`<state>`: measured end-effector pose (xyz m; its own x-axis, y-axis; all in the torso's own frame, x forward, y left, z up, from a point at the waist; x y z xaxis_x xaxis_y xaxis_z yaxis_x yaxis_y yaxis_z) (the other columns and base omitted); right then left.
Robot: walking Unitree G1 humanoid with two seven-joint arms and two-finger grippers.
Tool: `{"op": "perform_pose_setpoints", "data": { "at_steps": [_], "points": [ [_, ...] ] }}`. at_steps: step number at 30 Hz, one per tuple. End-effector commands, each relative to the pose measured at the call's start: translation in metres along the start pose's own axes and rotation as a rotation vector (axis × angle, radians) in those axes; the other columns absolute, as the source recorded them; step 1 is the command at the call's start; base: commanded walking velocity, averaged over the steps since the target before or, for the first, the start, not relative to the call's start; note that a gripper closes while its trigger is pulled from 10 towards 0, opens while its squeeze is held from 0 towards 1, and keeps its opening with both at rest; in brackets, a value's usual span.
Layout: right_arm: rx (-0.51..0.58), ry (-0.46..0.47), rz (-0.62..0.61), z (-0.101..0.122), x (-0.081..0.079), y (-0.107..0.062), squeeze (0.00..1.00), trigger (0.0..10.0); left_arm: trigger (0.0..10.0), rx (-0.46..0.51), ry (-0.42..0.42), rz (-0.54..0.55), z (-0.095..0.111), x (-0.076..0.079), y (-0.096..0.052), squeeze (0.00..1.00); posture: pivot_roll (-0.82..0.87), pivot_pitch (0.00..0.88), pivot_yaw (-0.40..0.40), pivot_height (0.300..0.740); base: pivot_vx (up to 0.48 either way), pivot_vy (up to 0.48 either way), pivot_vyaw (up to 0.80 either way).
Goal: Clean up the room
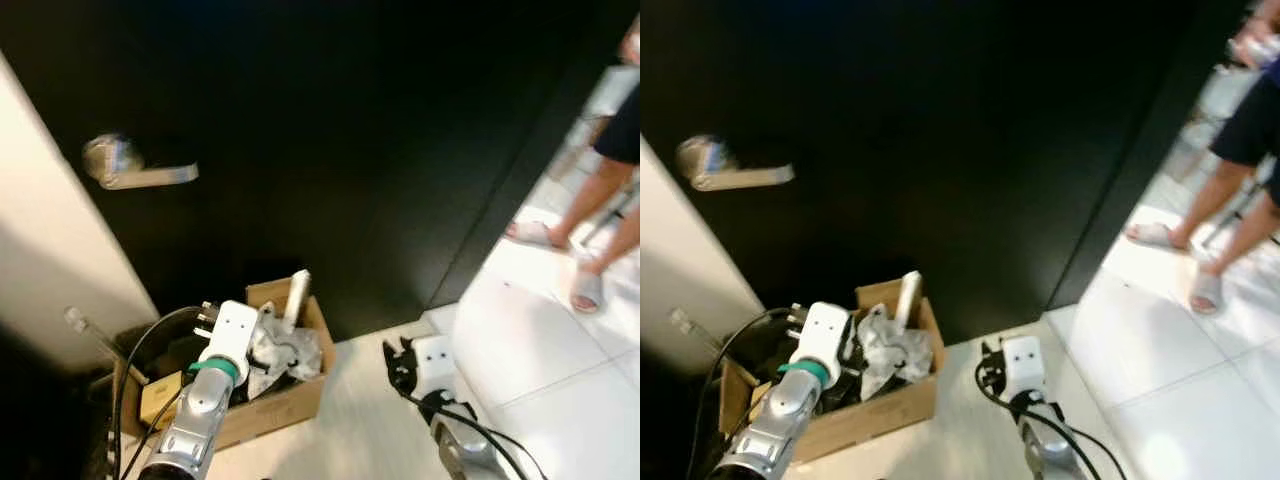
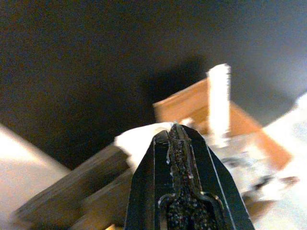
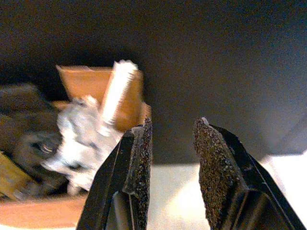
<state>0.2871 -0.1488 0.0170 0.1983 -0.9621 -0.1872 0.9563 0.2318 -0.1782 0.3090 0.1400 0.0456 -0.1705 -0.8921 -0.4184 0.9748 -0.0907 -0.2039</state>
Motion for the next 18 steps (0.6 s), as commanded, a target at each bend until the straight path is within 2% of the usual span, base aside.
{"op": "perform_pose_setpoints", "data": {
  "at_steps": [1, 8, 10, 18],
  "points": [
    [-0.041, 0.003, -0.009, -0.0098, 0.0022, -0.0052, 0.00, 10.0, 10.0, -0.025, 0.001, -0.010, -0.0062, 0.0045, -0.0028, 0.00, -0.04, 0.032, 0.039, 0.740, 0.000, 0.000, 0.80],
    [-0.030, 0.012, -0.008, -0.0084, 0.0016, -0.0047, 0.00, 10.0, 10.0, -0.013, 0.009, -0.008, -0.0045, 0.0037, -0.0022, 0.00, -0.04, 0.032, 0.040, 0.740, 0.000, 0.000, 0.80],
    [-0.013, 0.036, -0.013, -0.0066, 0.0014, -0.0043, 0.00, 10.0, 10.0, -0.008, 0.011, -0.008, -0.0039, 0.0034, -0.0019, 0.00, -0.04, 0.032, 0.040, 0.740, 0.480, 0.000, 0.00],
    [-0.010, 0.037, -0.012, -0.0058, 0.0020, -0.0046, 0.00, 10.0, 10.0, -0.005, 0.013, -0.008, -0.0026, 0.0037, -0.0011, 0.00, -0.04, 0.031, 0.041, 0.740, 0.480, 0.000, 0.00]
  ]
}}
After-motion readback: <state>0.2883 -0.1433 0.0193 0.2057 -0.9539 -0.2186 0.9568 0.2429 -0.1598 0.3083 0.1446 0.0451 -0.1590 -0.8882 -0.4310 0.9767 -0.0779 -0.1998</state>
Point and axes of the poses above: a point about 5 cm out from each wrist's last joint towards the gripper, its own y axis pointing out of the wrist towards the gripper, its own z axis along the axis of the wrist's last joint, x = y × z, the point moved 1 cm from there along y, pointing out of the wrist towards the gripper, and after that the axes turned 12 degrees about y, right-handed, at the moved point
